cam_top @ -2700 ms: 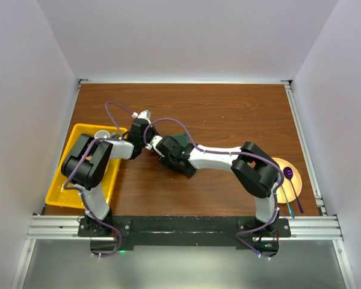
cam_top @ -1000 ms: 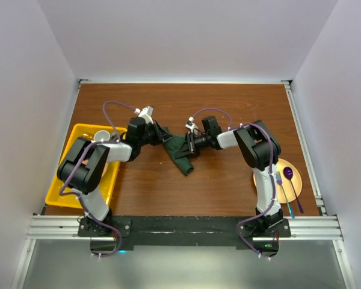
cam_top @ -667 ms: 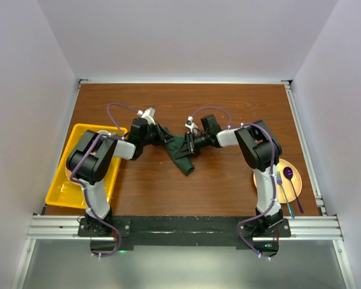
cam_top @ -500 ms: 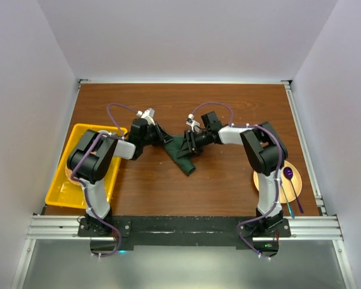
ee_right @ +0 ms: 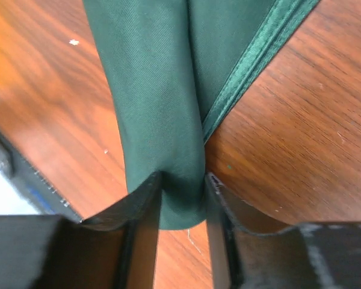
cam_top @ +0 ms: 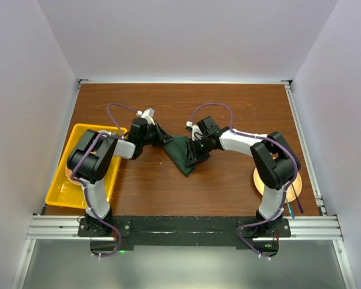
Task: Fold the napkin, place the utensils inside, and roll it up
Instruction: Roll the napkin with the utensil
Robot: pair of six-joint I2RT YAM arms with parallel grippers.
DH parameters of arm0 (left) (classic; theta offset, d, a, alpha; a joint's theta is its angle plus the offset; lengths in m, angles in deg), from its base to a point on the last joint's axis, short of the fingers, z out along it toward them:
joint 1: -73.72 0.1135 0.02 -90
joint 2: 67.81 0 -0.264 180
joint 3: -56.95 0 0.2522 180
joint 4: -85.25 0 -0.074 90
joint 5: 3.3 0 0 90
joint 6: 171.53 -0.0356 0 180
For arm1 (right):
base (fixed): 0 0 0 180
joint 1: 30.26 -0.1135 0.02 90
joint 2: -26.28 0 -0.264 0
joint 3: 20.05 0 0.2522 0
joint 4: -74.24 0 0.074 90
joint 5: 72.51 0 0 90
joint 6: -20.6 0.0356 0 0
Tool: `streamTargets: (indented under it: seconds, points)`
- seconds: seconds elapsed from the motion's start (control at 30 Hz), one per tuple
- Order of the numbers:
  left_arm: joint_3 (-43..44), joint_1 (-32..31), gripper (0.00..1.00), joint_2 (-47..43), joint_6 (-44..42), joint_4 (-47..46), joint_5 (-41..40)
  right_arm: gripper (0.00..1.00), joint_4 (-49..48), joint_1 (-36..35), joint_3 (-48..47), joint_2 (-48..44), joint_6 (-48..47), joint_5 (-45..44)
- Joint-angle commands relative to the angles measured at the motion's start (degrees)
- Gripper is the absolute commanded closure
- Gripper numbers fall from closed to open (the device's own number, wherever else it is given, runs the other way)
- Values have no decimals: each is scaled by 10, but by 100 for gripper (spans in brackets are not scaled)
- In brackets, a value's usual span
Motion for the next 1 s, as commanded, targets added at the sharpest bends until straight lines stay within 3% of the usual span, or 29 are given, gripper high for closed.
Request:
streamTargets:
  seconds: [0.0,0.07,0.2,0.37,0.47,0.57,0.73,0.97]
  points:
    - [12,9,96,8,-35,64,-28,67,42,-29,6,-15,-40,-165]
    - [18,9,96,-1,-44,85,-29,66,55,-43,-9,-42,-50,-203]
    - [50,10,94,-14,-30,122,0,43,81,-73,-46,-80,-86,-277]
    - [96,10,77,-64,3,210,-10,32,65,-116,-65,-112,-103,-360]
    - [149,12,62,-93,8,298,-43,30,34,-141,-66,-110,-105,-382]
    - [177,21,54,-124,20,366,-70,29,8,-166,-74,-88,-108,-388]
    - [166,54,54,-175,29,413,-83,28,-2,-205,-114,-27,-113,-411]
    - [96,88,54,-235,3,407,-95,33,13,-242,-158,38,-129,-496]
